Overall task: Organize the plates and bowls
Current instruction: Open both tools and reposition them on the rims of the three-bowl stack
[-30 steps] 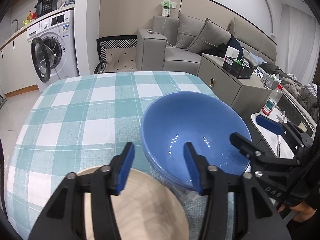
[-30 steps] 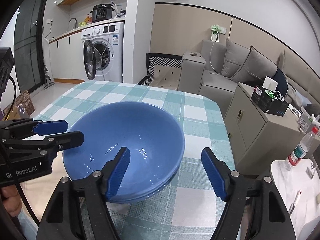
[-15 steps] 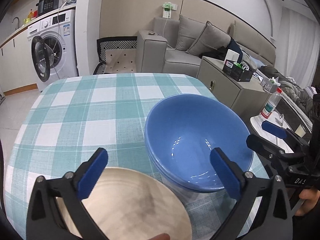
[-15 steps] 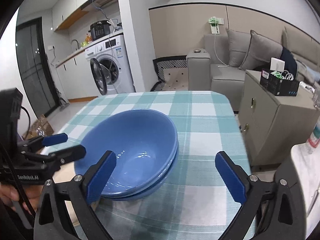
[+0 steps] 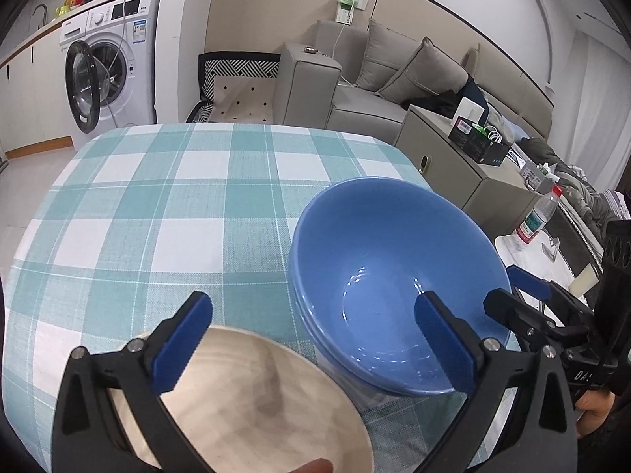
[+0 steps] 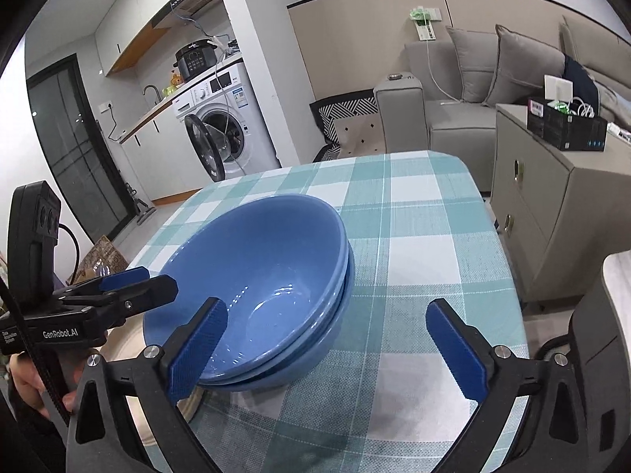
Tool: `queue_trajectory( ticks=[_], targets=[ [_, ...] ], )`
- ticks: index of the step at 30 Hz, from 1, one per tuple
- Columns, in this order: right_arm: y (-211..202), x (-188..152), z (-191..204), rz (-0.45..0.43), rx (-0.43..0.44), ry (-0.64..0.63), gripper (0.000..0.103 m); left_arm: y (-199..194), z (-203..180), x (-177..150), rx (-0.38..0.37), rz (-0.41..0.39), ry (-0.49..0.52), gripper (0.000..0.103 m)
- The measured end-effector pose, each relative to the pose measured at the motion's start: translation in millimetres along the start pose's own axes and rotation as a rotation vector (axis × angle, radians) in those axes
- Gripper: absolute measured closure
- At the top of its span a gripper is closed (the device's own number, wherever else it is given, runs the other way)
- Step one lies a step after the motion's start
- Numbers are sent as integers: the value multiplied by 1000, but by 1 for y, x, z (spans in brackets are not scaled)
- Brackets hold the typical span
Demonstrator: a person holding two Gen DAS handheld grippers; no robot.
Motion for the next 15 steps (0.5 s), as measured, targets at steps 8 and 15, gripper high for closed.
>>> queue_trajectory(
  ticks=[8,15],
  targets=[
    [15,-4,-7,63,83,89,1,5,4,-1,2,0,-20,0],
    [21,-8,-2,71,119,97,8,13,10,1,-20,22,-33,9]
  ],
)
Point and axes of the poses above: each gripper's, at about its wrist camera, not at the fingertips, and y roughly the way its jaws point, z to its left, x to its top, the point moved 4 cm from there along y, roughly the way its jaws point, and after that the axes turned 14 degrees about -x, right-handed, at the moved point
